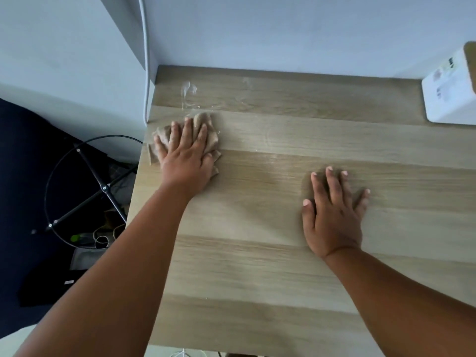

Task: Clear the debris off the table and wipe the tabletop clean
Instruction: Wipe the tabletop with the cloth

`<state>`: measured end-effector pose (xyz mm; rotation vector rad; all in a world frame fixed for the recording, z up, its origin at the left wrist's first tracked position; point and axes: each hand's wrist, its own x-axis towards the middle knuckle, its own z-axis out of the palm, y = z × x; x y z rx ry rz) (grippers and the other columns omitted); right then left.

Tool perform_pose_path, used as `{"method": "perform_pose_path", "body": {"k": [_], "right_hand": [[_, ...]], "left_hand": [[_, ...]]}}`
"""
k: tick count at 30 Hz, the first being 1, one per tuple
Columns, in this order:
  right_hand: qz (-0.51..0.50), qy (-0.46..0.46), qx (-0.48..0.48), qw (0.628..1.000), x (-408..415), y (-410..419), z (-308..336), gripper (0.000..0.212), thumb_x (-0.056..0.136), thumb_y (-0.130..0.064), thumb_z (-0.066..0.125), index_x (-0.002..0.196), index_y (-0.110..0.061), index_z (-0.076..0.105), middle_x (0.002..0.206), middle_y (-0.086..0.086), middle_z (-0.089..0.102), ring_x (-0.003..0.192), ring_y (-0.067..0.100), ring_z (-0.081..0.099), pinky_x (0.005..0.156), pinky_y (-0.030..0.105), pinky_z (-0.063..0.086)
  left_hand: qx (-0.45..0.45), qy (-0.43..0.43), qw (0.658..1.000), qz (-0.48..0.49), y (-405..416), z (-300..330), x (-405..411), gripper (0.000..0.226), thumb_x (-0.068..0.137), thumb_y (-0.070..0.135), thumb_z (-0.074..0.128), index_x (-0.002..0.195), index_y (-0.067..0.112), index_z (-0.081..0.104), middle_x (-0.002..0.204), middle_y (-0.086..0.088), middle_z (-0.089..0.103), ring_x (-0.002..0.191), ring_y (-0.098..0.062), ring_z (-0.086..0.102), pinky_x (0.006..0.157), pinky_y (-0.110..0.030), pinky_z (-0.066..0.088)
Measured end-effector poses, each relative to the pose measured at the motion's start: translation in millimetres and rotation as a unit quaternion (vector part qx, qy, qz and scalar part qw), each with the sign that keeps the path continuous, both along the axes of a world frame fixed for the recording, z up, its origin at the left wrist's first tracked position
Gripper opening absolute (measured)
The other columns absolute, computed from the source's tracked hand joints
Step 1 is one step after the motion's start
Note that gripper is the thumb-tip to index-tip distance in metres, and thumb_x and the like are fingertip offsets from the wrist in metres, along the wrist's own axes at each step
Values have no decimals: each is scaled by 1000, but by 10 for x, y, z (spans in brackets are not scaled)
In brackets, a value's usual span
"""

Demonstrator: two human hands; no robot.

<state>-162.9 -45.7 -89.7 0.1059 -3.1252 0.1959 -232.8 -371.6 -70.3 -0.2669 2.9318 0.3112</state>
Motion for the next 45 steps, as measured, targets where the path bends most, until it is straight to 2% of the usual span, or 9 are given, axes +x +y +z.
{"method": "perform_pose_path", "body": {"k": [4, 9, 16, 19, 26, 32, 35, 41, 45], "right_hand": [[-3, 2, 1, 1000, 0, -3, 1, 64, 97, -43, 36, 157, -22, 42, 170, 7, 26, 158, 34, 17, 120, 75, 7], [-4, -2, 1, 1000, -3, -1, -2, 63, 98, -43, 35, 157, -23, 42, 171, 6, 25, 159, 34, 16, 120, 75, 8], [-2, 7, 6, 1000, -11, -8, -21, 63, 97, -43, 40, 157, -24, 41, 171, 6, 25, 159, 34, 16, 120, 75, 7], [0, 0, 7, 1000, -10, -7, 2, 65, 96, -44, 41, 158, -24, 40, 171, 6, 25, 158, 35, 17, 120, 75, 8], [-4, -13, 12, 1000, -9, -13, 30, 66, 96, -44, 38, 159, -25, 39, 171, 6, 24, 159, 32, 15, 119, 75, 10], [-4, 0, 9, 1000, -3, -15, 14, 64, 96, -43, 43, 157, -24, 43, 171, 6, 25, 159, 34, 17, 119, 74, 10], [-2, -1, 6, 1000, -8, -4, 2, 64, 96, -44, 42, 157, -24, 42, 171, 6, 24, 159, 34, 17, 119, 75, 9], [0, -4, 7, 1000, -12, -1, -18, 65, 97, -45, 40, 159, -25, 37, 172, 6, 22, 160, 33, 13, 119, 75, 8], [-2, -12, 10, 1000, -9, 1, -15, 66, 97, -45, 38, 159, -25, 36, 171, 6, 23, 160, 32, 14, 120, 74, 8]], "left_hand": [[6, 11, 993, -119, 159, 9, 99, 70, 98, 60, 28, 164, 38, 19, 175, 6, 1, 161, -22, -8, 125, -63, -6], [19, 46, 969, -241, -74, 3, 544, 64, 101, 45, 48, 162, 36, 31, 173, 9, 14, 161, -17, 2, 128, -58, 6], [7, 23, 997, -70, -178, 2, 264, 70, 96, 54, 34, 163, 36, 24, 174, 8, 6, 161, -19, -4, 127, -60, -5], [-11, 13, 998, -58, 172, -26, -71, 71, 95, 52, 30, 164, 35, 20, 175, 4, 4, 161, -25, -4, 125, -66, -5], [-3, 35, 973, -230, 1122, -50, -60, 69, 99, 58, 37, 163, 35, 26, 174, 2, 12, 161, -27, 2, 124, -67, -1], [28, 76, 934, -348, 597, -37, 492, 64, 98, 45, 51, 159, 31, 39, 171, 3, 23, 160, -22, 14, 126, -61, 14], [30, 64, 947, -312, 170, 35, 470, 65, 98, 49, 46, 160, 32, 37, 171, 5, 23, 160, -20, 14, 126, -61, 14], [5, 3, 995, -95, 127, 45, -116, 70, 98, 58, 28, 164, 37, 18, 174, 7, 3, 161, -20, -5, 126, -58, -10], [-15, -11, 993, -113, 736, 13, -466, 67, 103, 53, 37, 164, 35, 17, 175, 2, 0, 161, -27, -5, 123, -68, -7]]}}
